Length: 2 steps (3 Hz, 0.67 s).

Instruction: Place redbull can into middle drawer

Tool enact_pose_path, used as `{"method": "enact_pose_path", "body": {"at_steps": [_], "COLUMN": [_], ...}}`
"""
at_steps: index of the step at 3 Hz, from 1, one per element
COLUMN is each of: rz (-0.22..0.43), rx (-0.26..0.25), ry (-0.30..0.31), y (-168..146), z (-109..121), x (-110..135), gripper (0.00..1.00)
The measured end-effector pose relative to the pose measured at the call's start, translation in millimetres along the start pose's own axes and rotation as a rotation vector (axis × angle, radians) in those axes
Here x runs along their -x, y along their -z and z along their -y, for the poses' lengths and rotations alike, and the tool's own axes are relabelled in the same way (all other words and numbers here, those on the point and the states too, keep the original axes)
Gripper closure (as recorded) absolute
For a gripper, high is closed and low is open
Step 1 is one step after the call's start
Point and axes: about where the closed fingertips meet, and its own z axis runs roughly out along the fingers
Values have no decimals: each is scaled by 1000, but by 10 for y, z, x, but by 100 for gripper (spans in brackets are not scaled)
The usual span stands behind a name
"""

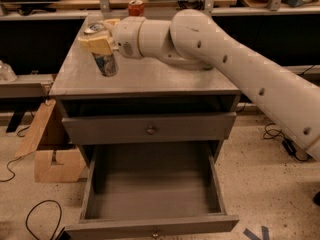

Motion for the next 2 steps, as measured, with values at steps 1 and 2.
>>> {"method": "enact_pose_path", "body": {"at_steps": [1,2], "rz": [-48,-34], "rx": [-61,-78], "ry": [-56,-75], "y": [648,941], "z": [-364,-547], "x": [-315,-576], "gripper": [100,100]}}
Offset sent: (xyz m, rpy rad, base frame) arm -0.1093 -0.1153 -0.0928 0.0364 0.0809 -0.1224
